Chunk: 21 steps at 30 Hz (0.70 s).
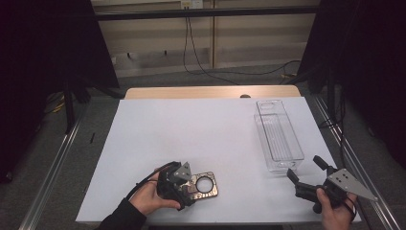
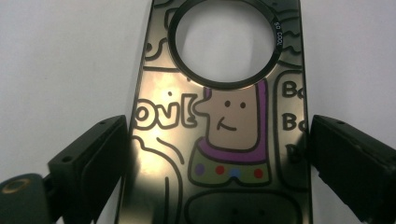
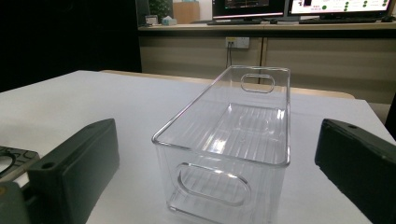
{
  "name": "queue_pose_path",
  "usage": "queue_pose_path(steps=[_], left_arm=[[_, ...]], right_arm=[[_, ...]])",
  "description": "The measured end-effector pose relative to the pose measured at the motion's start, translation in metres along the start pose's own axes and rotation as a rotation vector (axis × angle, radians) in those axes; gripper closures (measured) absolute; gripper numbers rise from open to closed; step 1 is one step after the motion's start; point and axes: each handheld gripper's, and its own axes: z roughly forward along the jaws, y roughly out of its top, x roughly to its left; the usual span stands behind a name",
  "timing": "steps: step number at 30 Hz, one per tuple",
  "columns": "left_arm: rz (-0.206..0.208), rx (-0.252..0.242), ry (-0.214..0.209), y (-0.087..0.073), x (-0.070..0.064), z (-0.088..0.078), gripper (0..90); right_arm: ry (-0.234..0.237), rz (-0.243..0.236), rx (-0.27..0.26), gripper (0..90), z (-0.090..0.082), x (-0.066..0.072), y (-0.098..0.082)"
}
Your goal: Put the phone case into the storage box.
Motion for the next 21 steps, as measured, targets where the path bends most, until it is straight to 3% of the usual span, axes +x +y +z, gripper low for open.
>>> queue_pose_path(steps=[12,21], left_arm=[[-0.006,0.018,0.008,0.0027,-0.0028,-0.0018,12.1],[-0.040,-0.015,0.013,0.0001,-0.0031,-0.0023,12.3]], right_arm=[[0.001,0.000,0.000,0.0,0.0001,-0.0002,-0.0001],[0.000,0.002,0.000,0.0,-0.0005,-0.0009,-0.0001]])
